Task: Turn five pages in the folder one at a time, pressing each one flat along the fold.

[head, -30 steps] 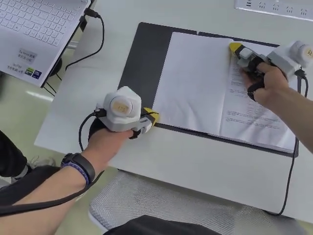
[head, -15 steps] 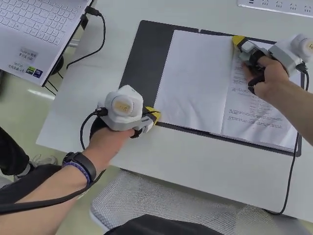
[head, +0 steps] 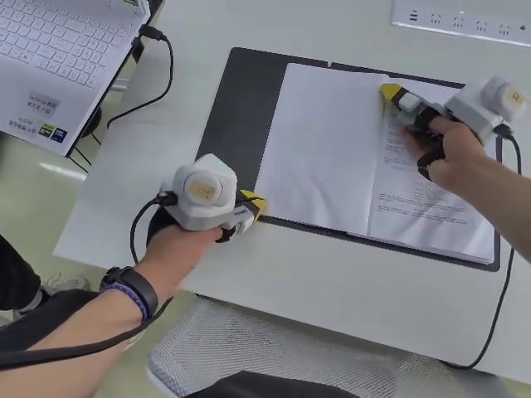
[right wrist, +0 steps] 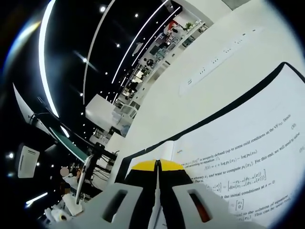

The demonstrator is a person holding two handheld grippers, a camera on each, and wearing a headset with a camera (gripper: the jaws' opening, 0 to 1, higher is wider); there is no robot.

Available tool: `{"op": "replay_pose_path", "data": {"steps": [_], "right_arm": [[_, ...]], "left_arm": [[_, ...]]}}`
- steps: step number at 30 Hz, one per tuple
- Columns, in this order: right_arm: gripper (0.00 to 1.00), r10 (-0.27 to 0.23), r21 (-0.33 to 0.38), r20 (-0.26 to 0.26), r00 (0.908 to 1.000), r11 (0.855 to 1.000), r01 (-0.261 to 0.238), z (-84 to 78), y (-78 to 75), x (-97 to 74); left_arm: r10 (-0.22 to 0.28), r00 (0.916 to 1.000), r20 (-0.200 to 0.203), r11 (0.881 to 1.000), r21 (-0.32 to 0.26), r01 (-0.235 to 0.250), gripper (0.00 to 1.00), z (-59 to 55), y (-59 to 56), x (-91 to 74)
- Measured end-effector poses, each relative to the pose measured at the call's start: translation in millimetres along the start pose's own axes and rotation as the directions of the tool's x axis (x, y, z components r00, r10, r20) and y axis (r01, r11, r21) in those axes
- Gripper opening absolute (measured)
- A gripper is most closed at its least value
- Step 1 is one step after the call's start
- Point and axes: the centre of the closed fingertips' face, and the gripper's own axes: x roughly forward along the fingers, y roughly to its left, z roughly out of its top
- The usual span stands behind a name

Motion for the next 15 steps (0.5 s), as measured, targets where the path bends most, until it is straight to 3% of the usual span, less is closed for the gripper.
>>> {"op": "replay_pose_path", "data": {"steps": [11, 15], "right_arm": [[0.0, 0.026, -0.083, -0.048, 0.9985, 0.996, -0.03, -32.5, 33.4, -33.1], [0.0, 0.035, -0.123, -0.073, 0.9967, 0.991, -0.044, -37.3, 29.7, -36.6]], "left_arm": [[0.0, 1.0, 0.005, 1.0, -0.01, 0.0, 0.0, -0.1, 0.4, 0.0], [0.0, 1.0, 0.007, 1.0, -0.014, 0.0, 0.0, -0.1, 0.3, 0.0]]}}
